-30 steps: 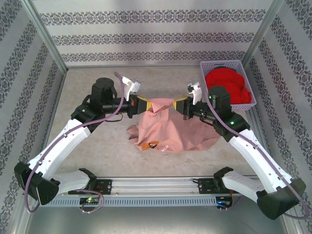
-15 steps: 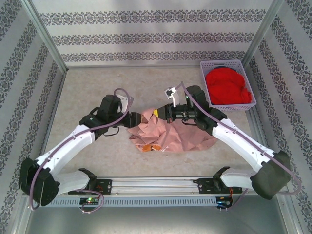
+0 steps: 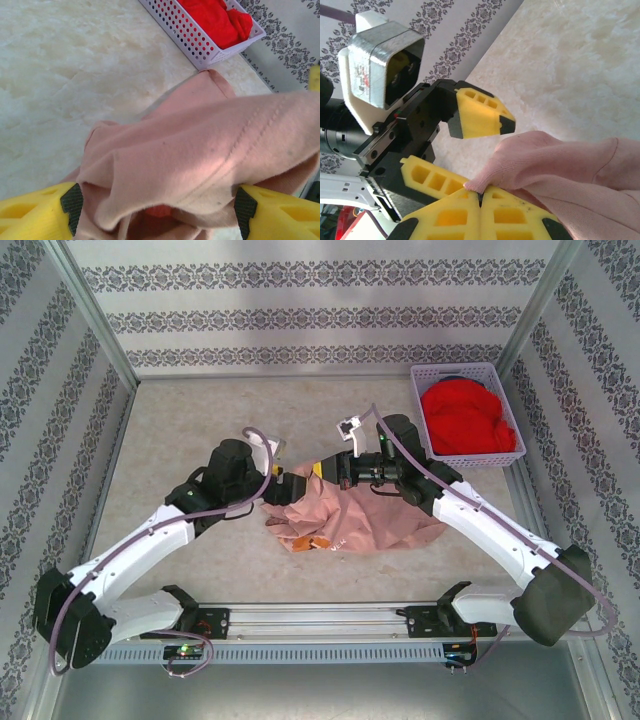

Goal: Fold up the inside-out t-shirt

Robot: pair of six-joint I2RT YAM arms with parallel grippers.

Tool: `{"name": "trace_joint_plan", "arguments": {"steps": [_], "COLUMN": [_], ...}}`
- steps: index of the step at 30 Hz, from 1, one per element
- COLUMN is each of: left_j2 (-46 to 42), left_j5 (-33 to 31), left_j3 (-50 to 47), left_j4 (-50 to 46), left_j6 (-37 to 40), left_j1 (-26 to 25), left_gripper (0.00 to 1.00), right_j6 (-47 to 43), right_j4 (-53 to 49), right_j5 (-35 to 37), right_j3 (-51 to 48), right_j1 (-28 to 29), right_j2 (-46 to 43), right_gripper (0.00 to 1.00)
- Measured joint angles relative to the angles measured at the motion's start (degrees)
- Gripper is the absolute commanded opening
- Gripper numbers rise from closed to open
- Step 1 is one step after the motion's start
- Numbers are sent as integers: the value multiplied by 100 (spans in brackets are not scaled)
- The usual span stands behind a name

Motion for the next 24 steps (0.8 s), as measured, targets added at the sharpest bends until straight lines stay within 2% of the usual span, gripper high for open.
{"name": "trace_joint_plan", "arguments": {"steps": [12, 15, 17, 19, 24], "left_j2": [577, 643, 686, 728, 739], "left_j5": [7, -92, -291, -573, -933], "left_j3": [195, 199, 212, 247, 332], "left_j4": [166, 184, 184, 181, 208], "left_j6": [328, 385, 387, 382, 407], "left_j1": [-11, -66, -85, -96, -101], "left_gripper": [91, 90, 85, 76, 40], "right_j6": [120, 212, 262, 302, 345], "right_j4": [15, 94, 131, 140, 129], "right_j5": [-7, -26, -48, -59, -13], "right_j3": [0, 0, 0, 0, -2], "right_j1": [-37, -81, -109, -114, -118], "right_j2": [-2, -2, -2, -2, -2], "right_gripper": [0, 0, 0, 0, 0]}}
